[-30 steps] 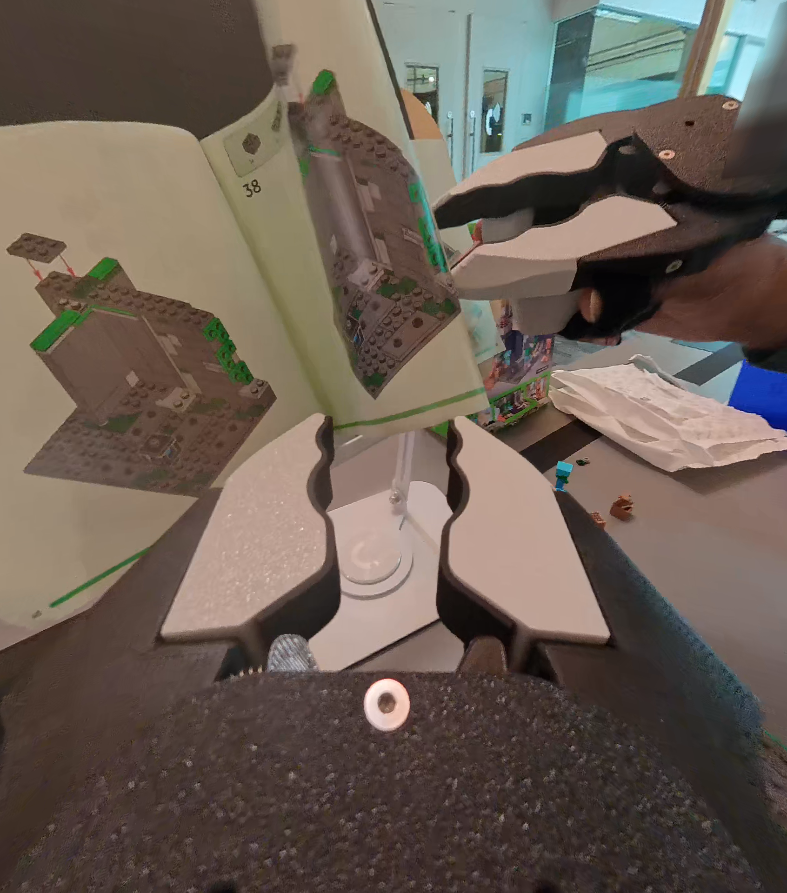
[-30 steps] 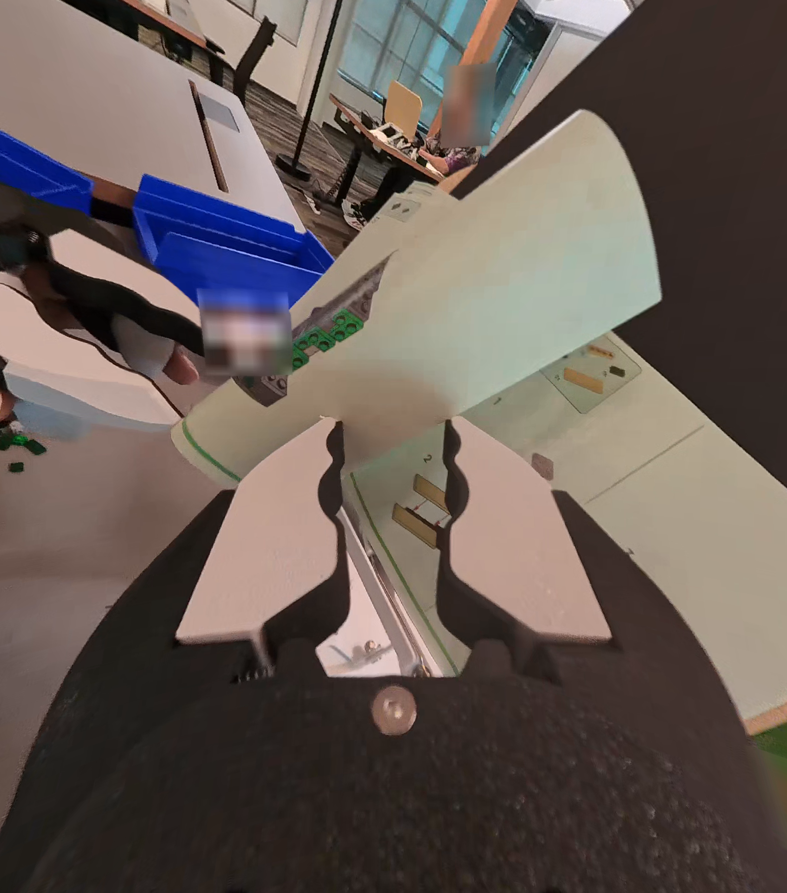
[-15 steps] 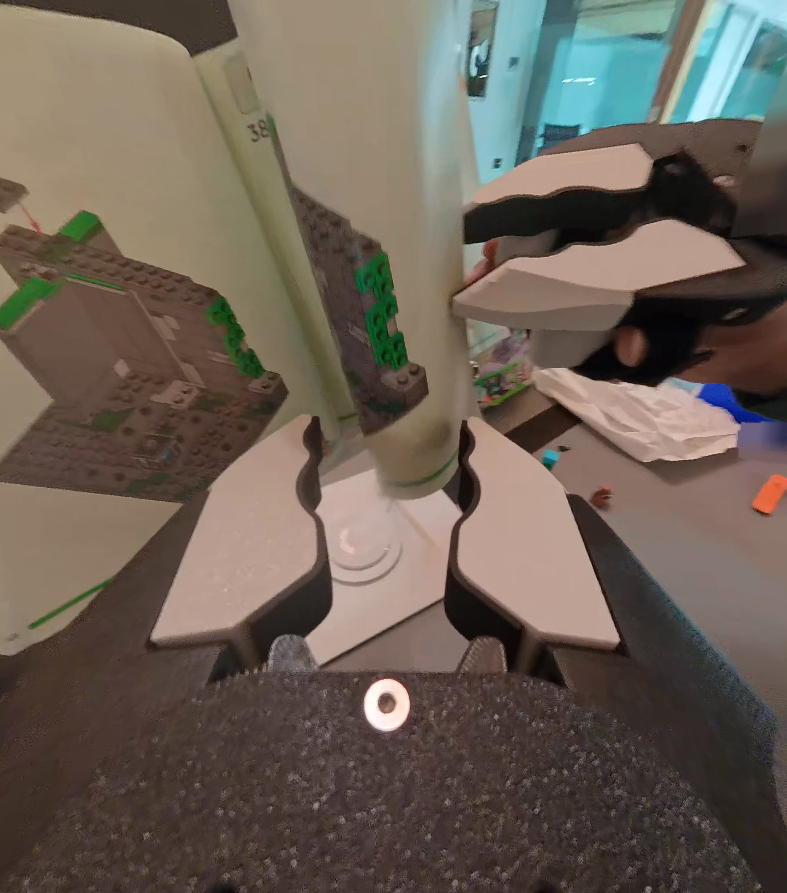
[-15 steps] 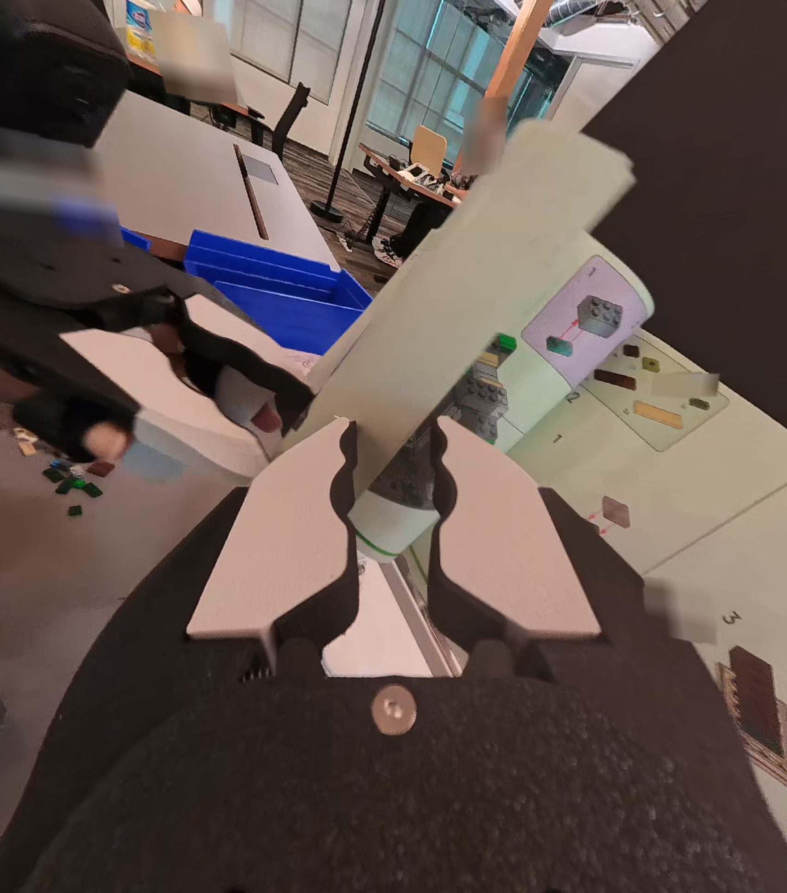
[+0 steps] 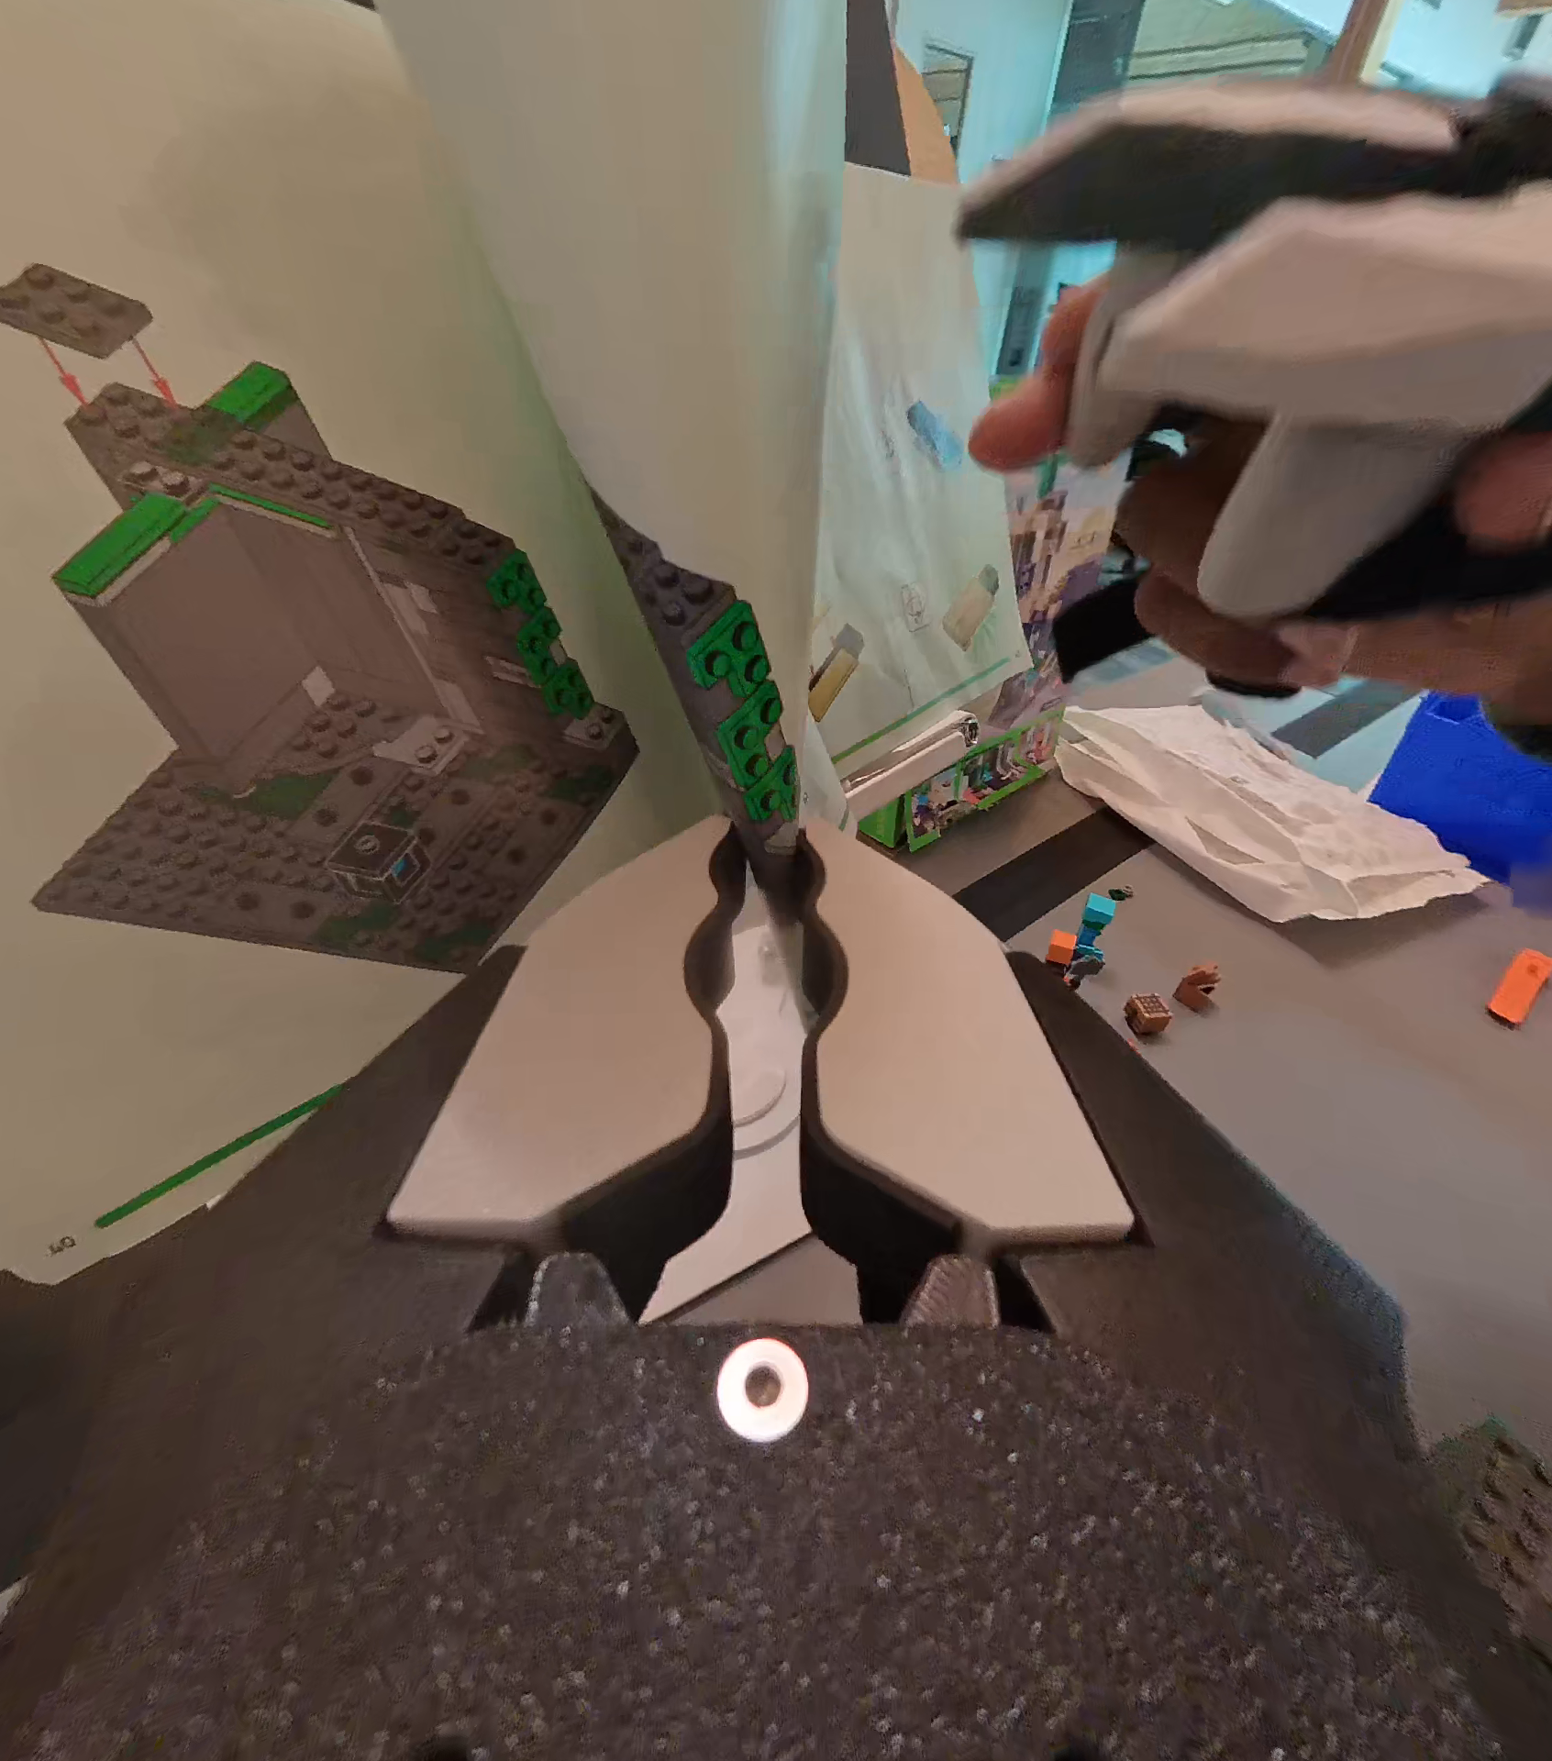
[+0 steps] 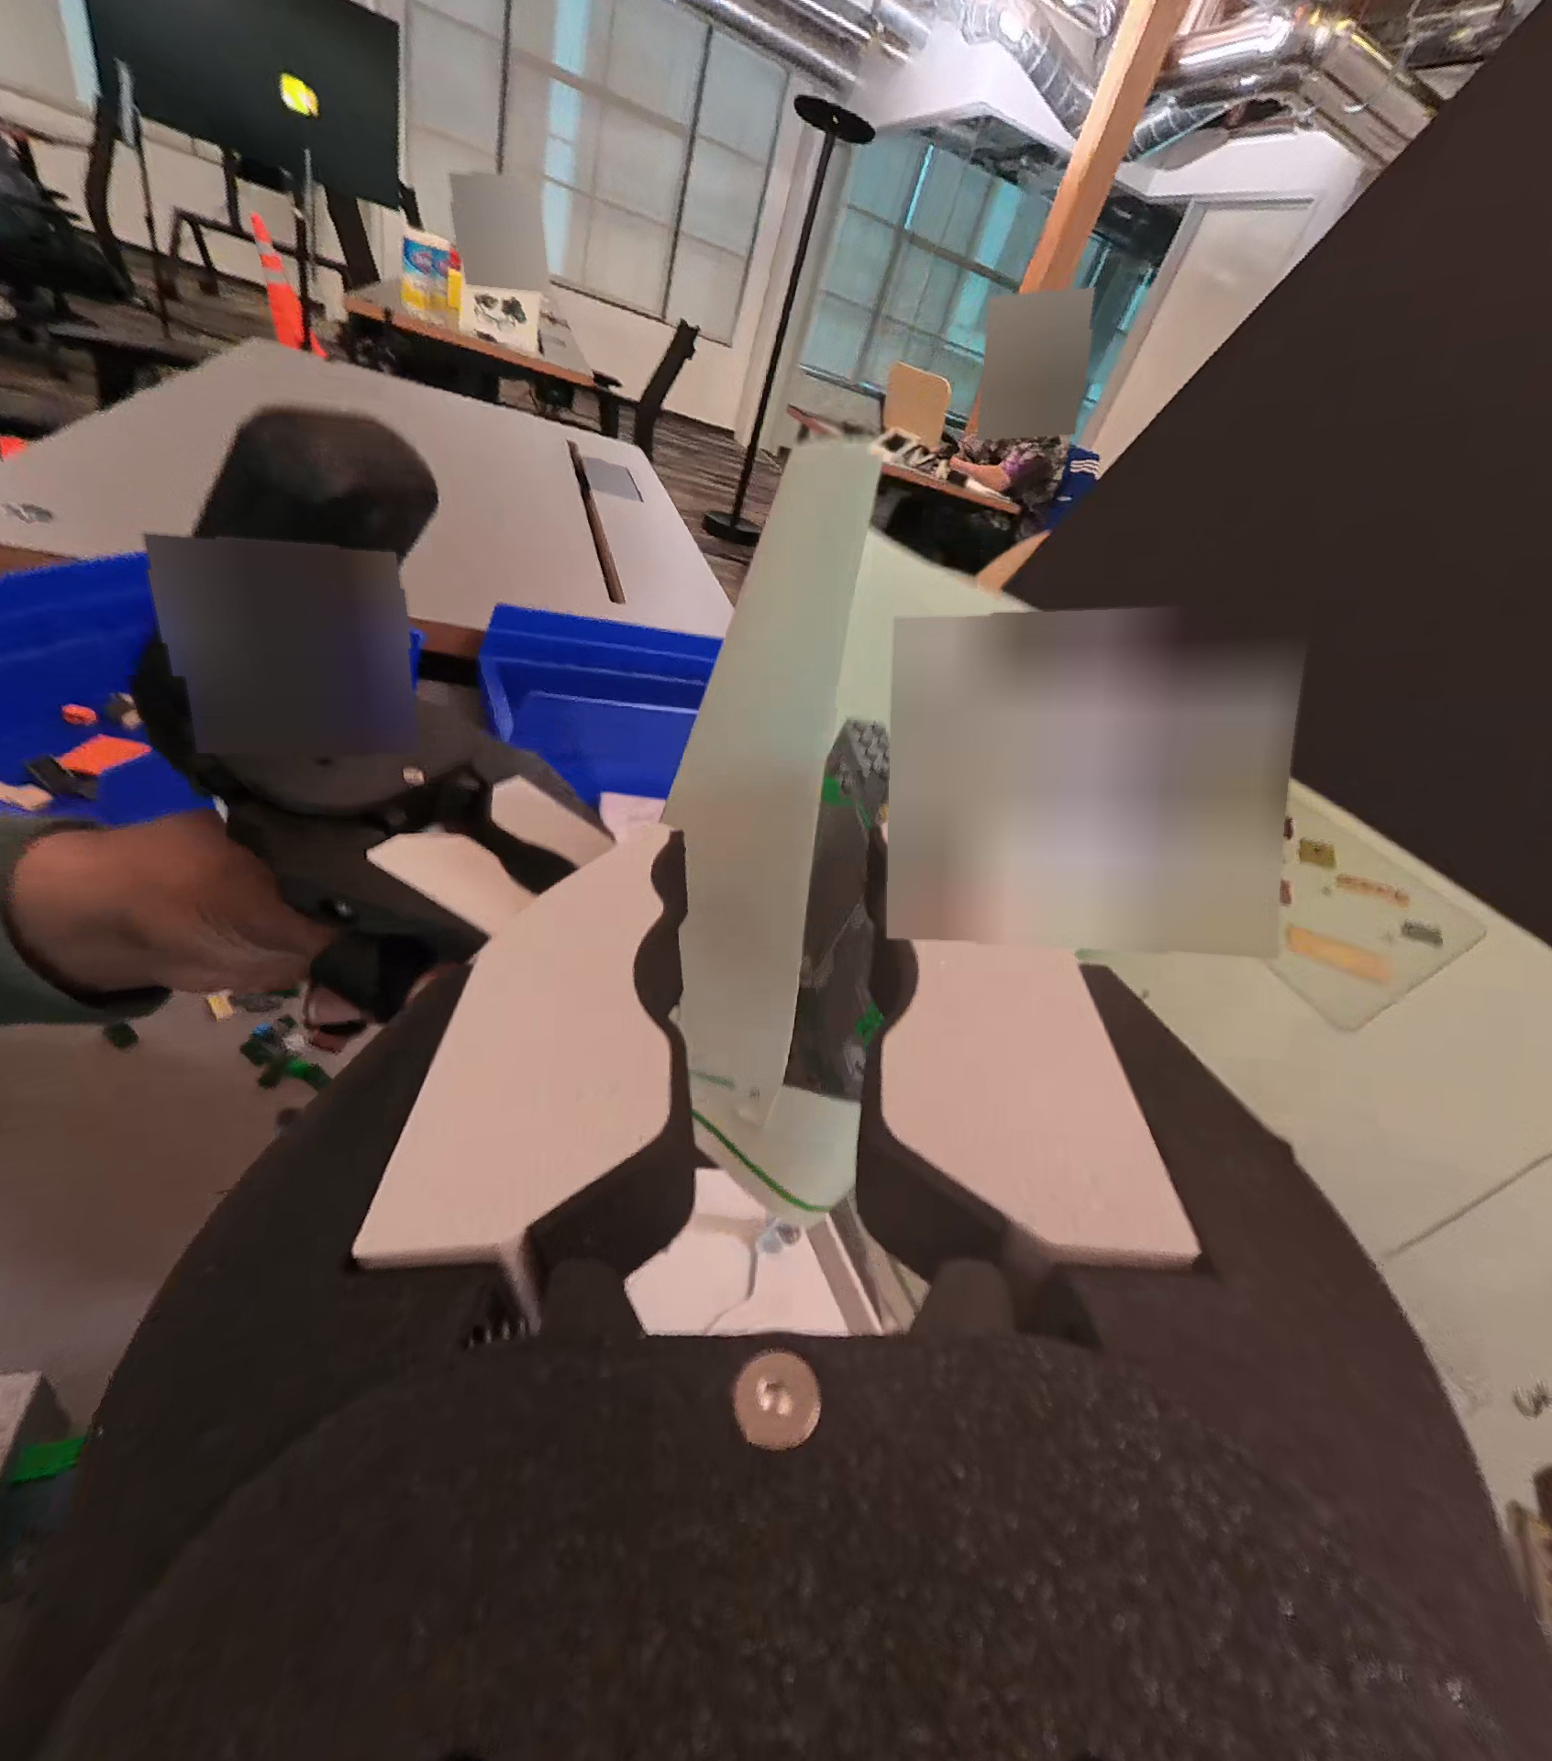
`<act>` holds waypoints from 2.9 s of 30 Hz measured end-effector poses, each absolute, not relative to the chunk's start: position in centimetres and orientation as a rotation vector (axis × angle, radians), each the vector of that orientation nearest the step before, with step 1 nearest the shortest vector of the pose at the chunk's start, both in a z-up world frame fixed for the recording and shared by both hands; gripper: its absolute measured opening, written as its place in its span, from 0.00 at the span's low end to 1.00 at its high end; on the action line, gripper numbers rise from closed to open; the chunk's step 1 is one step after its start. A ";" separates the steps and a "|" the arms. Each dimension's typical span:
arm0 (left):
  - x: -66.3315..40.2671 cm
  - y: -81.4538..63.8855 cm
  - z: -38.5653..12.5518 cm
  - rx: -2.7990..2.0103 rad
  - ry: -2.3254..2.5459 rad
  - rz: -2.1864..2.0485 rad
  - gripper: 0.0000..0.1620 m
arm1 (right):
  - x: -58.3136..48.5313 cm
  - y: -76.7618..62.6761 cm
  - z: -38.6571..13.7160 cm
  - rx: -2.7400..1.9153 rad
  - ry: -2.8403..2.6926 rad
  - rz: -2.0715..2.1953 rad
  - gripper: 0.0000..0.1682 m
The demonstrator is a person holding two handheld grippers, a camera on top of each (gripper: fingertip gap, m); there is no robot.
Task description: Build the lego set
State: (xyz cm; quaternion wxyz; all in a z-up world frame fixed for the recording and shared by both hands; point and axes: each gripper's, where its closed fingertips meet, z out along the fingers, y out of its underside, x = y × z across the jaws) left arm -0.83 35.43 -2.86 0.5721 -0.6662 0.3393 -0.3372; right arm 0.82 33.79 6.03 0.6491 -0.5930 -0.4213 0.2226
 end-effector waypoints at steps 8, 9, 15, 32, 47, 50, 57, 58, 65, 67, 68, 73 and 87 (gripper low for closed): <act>-0.4 35.0 -3.1 -1.544 0.836 -0.794 0.06 | -1.5 34.9 9.7 -1.398 -1.063 0.771 0.18; -0.4 35.0 -3.1 -1.542 0.840 -0.792 0.06 | -1.7 34.9 9.9 -1.405 -1.079 0.802 0.17; -0.6 35.0 -3.2 -1.536 0.865 -0.762 0.06 | -1.5 34.7 9.7 -1.425 -1.152 0.894 0.00; -2.2 34.7 -2.5 -1.511 0.808 -1.042 0.03 | 1.6 34.7 8.5 -1.490 -1.136 0.974 0.00; -2.6 33.9 -2.1 -1.471 0.760 -1.303 0.01 | 1.4 34.9 8.4 -1.462 -1.089 0.973 0.14; -2.4 33.8 -2.2 -1.467 0.764 -1.317 0.01 | 1.0 34.9 8.6 -1.441 -1.082 0.989 0.14; -2.6 33.8 -2.5 -1.472 0.761 -1.322 0.01 | 0.6 35.1 10.0 -1.382 -1.050 1.003 0.00; -2.6 33.8 -2.5 -1.473 0.760 -1.323 0.01 | 0.5 35.1 10.0 -1.382 -1.052 1.008 0.00; -2.7 33.8 -2.5 -1.463 0.750 -1.350 0.01 | 0.7 35.1 9.9 -1.374 -1.040 1.027 0.00; -2.9 33.8 -2.4 -1.454 0.737 -1.373 0.01 | 1.0 35.2 9.7 -1.386 -1.039 1.030 0.00; -3.0 33.9 -2.3 -1.448 0.731 -1.383 0.01 | 1.1 35.3 9.6 -1.392 -1.037 1.030 0.00; -3.6 33.9 -2.0 -1.423 0.699 -1.451 0.01 | 1.7 35.6 9.3 -1.409 -1.018 1.028 0.00; -5.9 34.4 -1.4 -1.372 0.594 -1.585 0.04 | 4.6 36.7 9.4 -1.482 -0.962 0.916 0.00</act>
